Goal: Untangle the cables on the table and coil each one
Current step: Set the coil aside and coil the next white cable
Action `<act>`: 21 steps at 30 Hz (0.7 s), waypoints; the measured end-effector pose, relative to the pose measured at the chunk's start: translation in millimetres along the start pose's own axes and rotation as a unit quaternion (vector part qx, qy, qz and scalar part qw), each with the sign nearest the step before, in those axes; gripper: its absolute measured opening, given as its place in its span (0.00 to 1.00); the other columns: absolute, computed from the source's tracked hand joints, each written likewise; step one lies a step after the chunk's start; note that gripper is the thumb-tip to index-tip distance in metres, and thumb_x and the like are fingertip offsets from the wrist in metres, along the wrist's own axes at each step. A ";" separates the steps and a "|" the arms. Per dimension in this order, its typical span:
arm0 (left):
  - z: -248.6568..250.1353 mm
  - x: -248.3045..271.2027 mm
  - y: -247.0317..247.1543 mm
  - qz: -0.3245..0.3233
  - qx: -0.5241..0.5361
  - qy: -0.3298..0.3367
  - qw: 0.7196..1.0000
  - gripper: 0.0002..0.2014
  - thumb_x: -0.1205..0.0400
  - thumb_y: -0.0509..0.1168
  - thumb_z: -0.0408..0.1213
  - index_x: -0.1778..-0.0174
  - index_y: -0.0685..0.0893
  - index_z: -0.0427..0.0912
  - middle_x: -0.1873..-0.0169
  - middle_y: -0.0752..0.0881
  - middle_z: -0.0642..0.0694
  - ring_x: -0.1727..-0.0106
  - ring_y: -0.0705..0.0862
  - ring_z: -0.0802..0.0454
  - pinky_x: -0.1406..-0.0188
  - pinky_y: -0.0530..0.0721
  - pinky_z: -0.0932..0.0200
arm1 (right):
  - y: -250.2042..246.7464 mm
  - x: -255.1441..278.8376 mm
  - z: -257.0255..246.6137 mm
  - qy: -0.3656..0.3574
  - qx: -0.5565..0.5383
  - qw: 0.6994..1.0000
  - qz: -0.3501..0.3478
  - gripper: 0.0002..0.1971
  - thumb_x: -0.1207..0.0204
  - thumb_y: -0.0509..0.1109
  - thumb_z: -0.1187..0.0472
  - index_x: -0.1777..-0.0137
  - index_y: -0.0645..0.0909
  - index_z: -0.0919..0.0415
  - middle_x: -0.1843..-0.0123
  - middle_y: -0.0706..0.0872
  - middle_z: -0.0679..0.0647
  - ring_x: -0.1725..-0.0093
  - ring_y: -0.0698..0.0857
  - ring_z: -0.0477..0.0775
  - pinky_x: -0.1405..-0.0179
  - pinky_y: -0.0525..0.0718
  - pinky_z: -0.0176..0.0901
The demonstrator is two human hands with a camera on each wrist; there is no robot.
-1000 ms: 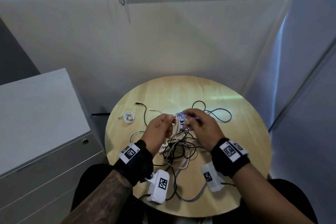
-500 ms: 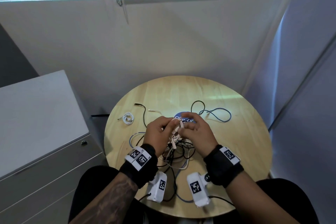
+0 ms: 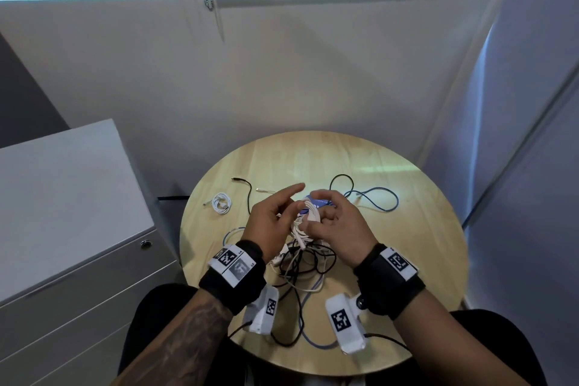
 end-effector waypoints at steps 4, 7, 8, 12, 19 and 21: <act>0.6 -3.0 -6.2 -0.014 -0.039 0.014 0.999 0.09 0.15 0.66 0.34 0.43 0.90 0.42 0.52 0.90 0.53 0.51 0.87 0.60 0.52 0.83 0.64 | -3.1 2.3 -2.2 -0.015 -0.032 0.999 -0.022 0.21 0.28 0.75 0.77 0.37 0.79 0.62 0.53 0.92 0.61 0.51 0.92 0.57 0.48 0.87 0.49; -2.2 -4.8 -8.3 0.013 0.072 -0.061 0.995 0.09 0.15 0.64 0.33 0.46 0.89 0.35 0.56 0.91 0.43 0.56 0.88 0.51 0.51 0.85 0.53 | -1.3 2.8 -8.2 -0.020 -0.038 0.997 -0.059 0.20 0.26 0.71 0.80 0.35 0.78 0.66 0.48 0.92 0.63 0.46 0.91 0.59 0.45 0.88 0.48; -3.1 -5.1 -7.9 0.012 0.136 -0.098 0.986 0.10 0.14 0.64 0.33 0.46 0.88 0.31 0.56 0.90 0.37 0.56 0.87 0.45 0.51 0.85 0.48 | -1.3 2.6 -10.1 -0.020 -0.048 0.996 -0.075 0.20 0.26 0.71 0.79 0.35 0.77 0.67 0.46 0.91 0.64 0.45 0.91 0.59 0.46 0.88 0.48; -5.2 -4.2 -3.7 -0.049 0.341 -0.197 0.918 0.19 0.16 0.63 0.41 0.42 0.81 0.25 0.46 0.82 0.24 0.52 0.82 0.38 0.53 0.84 0.47 | -1.8 1.8 -16.2 -0.011 -0.088 0.986 -0.139 0.19 0.24 0.70 0.77 0.34 0.76 0.66 0.41 0.89 0.67 0.45 0.89 0.61 0.45 0.87 0.53; -5.5 -0.3 -8.9 -0.011 0.176 -0.144 0.974 0.09 0.16 0.66 0.34 0.44 0.86 0.34 0.54 0.90 0.39 0.54 0.87 0.45 0.52 0.88 0.49 | -4.1 -6.7 -4.9 -0.020 -0.021 0.999 -0.037 0.17 0.25 0.71 0.78 0.40 0.82 0.60 0.51 0.93 0.60 0.56 0.90 0.56 0.58 0.87 0.48; -7.3 2.3 -11.1 -0.007 0.063 -0.113 0.992 0.06 0.18 0.70 0.36 0.48 0.88 0.39 0.57 0.91 0.47 0.59 0.87 0.54 0.58 0.88 0.54 | -6.9 -9.2 -1.5 -0.018 -0.022 1.000 -0.008 0.17 0.27 0.73 0.78 0.40 0.83 0.63 0.53 0.93 0.62 0.59 0.89 0.56 0.60 0.87 0.47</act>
Point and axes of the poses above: each hand's wrist, its own x-axis away from the middle knuckle, its own y-axis out of the palm, z = x × y, the point moved 4 cm from there along -x, towards the middle knuckle
